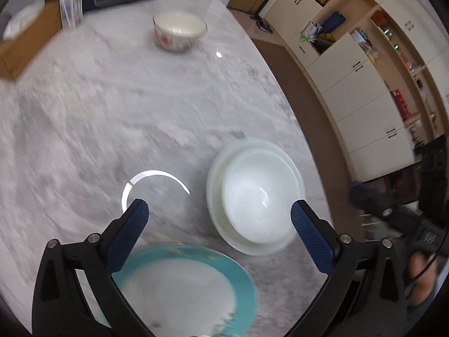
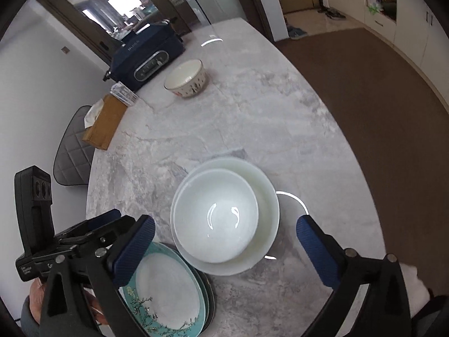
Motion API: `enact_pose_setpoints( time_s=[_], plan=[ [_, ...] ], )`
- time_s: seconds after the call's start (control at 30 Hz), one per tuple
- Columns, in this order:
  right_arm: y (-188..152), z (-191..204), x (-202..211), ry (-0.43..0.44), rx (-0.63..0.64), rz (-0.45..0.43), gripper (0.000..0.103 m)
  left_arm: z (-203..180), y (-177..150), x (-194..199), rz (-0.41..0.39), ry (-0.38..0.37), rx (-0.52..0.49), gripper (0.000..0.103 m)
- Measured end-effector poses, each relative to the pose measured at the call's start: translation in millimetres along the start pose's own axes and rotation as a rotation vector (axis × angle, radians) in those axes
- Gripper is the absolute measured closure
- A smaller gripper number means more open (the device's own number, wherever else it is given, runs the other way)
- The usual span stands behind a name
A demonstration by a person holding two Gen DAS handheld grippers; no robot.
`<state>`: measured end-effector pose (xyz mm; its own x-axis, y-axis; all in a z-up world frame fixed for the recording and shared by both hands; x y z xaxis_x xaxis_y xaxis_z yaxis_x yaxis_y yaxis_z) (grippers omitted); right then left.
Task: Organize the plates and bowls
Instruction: 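Open the right tool and withdraw from the nested bowls, then move the left tool to the brown-rimmed white bowl and close on its rim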
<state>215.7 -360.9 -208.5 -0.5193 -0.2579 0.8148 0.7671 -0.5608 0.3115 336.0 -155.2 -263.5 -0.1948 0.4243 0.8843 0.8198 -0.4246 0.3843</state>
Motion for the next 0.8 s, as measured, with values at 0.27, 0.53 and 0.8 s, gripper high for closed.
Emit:
enact_pose_setpoints(
  time_s=[0.27,0.53,0.8],
  plan=[
    [118.2,44.0,-41.6,-0.028,0.217,-0.017,0.0,82.9,107.7,23.8,-0.205,0.258,0.014,0.0],
    [245.9,89.0,-149.6,0.027,0.121,0.097,0.013,156.6,222.0,-61.8,-0.069,0.303,0.141,0.001],
    [269.4,107.3,-230.0,-0.02,0.123,0.175,0.032,164.1,247.6,-132.3,0.045,0.342,0.095,0.001]
  ],
)
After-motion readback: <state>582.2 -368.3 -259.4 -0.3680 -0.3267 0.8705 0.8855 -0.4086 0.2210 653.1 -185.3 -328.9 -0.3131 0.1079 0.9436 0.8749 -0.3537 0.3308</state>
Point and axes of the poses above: each gripper's, at about its wrist camera, not at the fingertips, and x roughly against the way its jaws point, z to its left, y to its top, the point moved 4 cm from there along -x, roughly the way its jaws point, and after that the axes turned 13 degrees about -x, right-handed, at the moved point
